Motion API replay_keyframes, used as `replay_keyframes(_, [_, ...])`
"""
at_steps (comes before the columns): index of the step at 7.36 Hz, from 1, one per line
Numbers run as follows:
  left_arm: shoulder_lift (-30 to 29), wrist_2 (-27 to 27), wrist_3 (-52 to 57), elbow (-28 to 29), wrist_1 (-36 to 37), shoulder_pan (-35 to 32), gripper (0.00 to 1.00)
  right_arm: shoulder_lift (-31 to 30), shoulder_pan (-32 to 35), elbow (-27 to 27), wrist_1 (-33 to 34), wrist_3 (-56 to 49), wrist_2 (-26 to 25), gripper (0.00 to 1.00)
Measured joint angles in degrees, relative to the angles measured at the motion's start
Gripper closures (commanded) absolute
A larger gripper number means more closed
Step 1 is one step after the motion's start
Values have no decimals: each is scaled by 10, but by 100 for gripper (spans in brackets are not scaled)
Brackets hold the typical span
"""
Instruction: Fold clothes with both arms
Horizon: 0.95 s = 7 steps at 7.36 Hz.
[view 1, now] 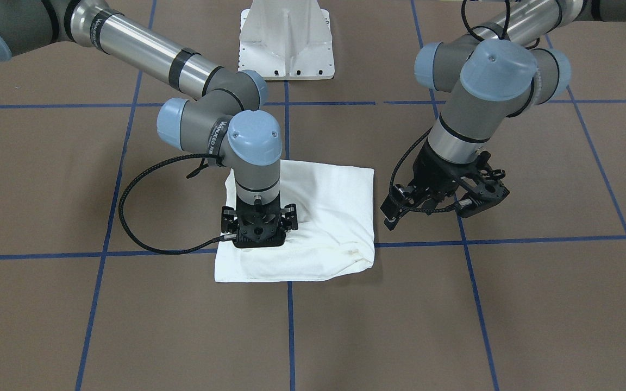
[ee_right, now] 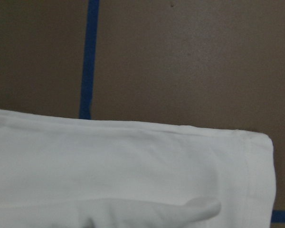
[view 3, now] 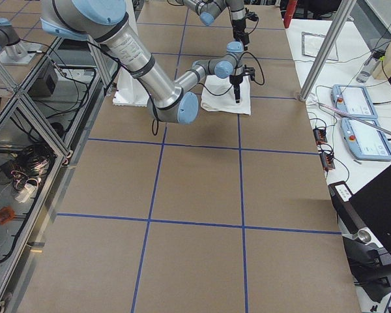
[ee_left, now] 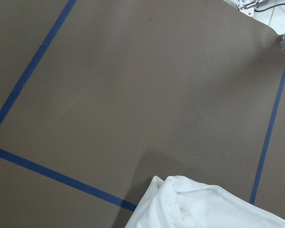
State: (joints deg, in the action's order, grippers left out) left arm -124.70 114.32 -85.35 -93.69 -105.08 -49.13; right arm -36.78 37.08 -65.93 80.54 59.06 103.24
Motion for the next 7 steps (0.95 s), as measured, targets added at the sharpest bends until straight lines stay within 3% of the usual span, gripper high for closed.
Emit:
replay_keyframes(4, [-1, 2, 1, -3, -1, -4, 0, 3, 38, 33, -1, -47, 4, 0])
replay_keyframes(5, [5, 5, 11, -17, 1, -14, 0, 1, 58, 24, -1, -56, 20, 0])
replay_keyframes(7, [76, 16, 104, -109, 15, -43, 0, -28, 138, -25, 2, -70, 109, 0])
